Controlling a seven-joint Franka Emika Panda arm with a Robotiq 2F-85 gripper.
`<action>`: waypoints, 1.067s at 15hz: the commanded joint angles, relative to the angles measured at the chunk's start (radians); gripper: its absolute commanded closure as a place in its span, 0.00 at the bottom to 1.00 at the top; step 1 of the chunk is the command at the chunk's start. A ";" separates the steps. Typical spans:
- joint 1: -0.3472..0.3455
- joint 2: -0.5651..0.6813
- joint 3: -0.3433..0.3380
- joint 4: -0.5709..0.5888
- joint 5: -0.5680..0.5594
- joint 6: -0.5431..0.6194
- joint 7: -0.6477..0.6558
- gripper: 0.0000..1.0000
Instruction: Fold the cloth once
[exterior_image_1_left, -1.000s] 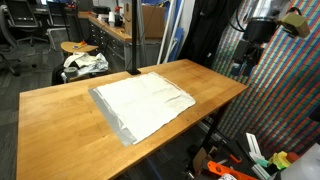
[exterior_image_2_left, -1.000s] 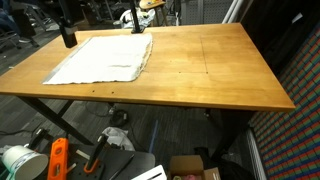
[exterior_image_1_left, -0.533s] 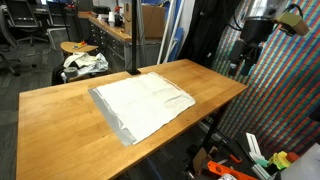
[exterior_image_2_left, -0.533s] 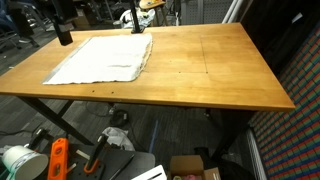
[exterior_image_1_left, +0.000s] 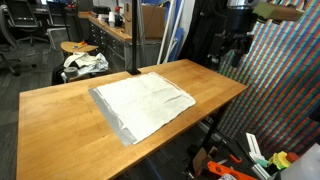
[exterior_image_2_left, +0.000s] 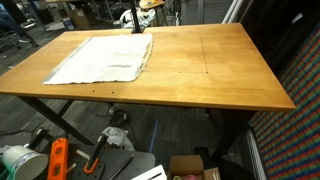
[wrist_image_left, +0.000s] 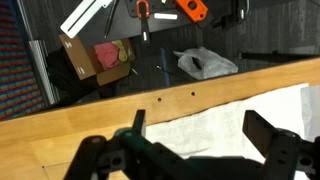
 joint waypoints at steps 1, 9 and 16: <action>-0.005 0.076 0.050 0.075 0.018 0.082 0.169 0.00; -0.001 0.371 0.020 0.213 0.027 0.209 0.233 0.00; 0.000 0.549 -0.050 0.282 0.041 0.298 0.138 0.00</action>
